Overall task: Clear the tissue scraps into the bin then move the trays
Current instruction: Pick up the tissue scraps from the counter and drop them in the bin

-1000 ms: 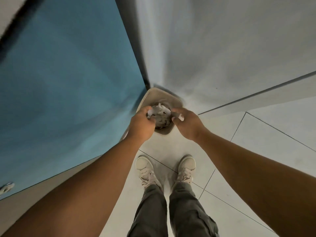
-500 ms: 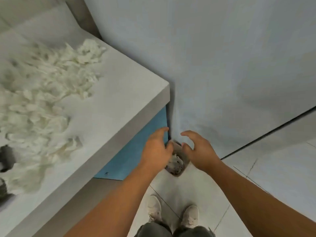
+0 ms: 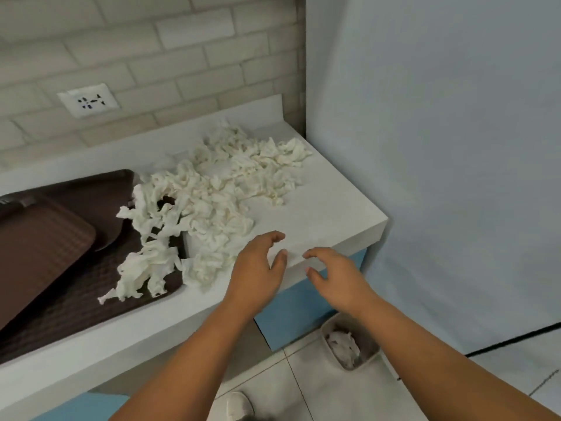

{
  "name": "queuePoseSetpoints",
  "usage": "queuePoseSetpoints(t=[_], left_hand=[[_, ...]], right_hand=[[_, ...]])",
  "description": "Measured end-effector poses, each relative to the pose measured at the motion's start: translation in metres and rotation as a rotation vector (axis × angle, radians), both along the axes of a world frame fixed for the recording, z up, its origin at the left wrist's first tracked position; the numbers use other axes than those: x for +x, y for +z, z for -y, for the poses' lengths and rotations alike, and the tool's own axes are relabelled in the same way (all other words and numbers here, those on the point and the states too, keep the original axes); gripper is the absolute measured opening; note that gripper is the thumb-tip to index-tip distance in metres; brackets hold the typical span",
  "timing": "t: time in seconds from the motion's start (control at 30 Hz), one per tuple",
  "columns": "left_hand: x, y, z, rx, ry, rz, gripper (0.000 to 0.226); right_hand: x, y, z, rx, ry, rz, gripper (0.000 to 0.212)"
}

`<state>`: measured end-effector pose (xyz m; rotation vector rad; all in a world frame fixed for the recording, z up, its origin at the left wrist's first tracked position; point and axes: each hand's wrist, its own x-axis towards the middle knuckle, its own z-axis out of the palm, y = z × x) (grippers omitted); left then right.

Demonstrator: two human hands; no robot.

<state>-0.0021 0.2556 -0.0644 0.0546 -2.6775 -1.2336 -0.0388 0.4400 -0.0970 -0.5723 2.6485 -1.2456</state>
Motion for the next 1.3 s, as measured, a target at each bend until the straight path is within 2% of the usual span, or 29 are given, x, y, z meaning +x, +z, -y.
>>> queuePoseSetpoints(t=[0.2, 0.37, 0.47, 0.57, 0.63, 0.77, 0.9, 1.07, 1.23, 1.3], left_hand=[[0.014, 0.007, 0.094, -0.11, 0.115, 0.042, 0.031], [0.014, 0.005, 0.149, -0.215, 0.095, 0.11, 0.03], [0.008, -0.002, 0.168, -0.283, -0.018, 0.116, 0.028], [0.001, -0.01, 0.178, -0.301, -0.098, 0.113, 0.031], [-0.004, -0.015, 0.183, -0.299, -0.13, 0.107, 0.032], [-0.014, -0.023, 0.191, -0.275, -0.165, 0.072, 0.03], [-0.029, -0.021, 0.194, -0.233, -0.207, 0.034, 0.028], [-0.041, -0.017, 0.186, -0.216, -0.214, 0.005, 0.03], [-0.056, -0.017, 0.177, -0.319, -0.313, 0.151, 0.044], [-0.058, -0.019, 0.175, -0.401, -0.373, 0.233, 0.049]], right_hand=[[-0.011, -0.004, 0.087, 0.114, 0.134, -0.063, 0.04], [-0.02, -0.01, 0.135, 0.3, 0.072, -0.113, 0.054], [-0.028, -0.013, 0.152, 0.407, 0.052, -0.168, 0.051], [-0.037, -0.017, 0.162, 0.503, 0.06, -0.238, 0.036], [-0.044, -0.018, 0.167, 0.464, 0.023, -0.268, 0.027], [-0.054, -0.01, 0.168, 0.244, -0.126, -0.281, 0.02], [-0.06, 0.016, 0.162, 0.009, -0.344, -0.242, 0.017], [-0.067, 0.031, 0.156, -0.135, -0.439, -0.101, 0.023], [-0.071, 0.035, 0.146, -0.264, -0.533, 0.028, 0.028], [-0.067, 0.036, 0.143, -0.232, -0.546, 0.06, 0.028]])
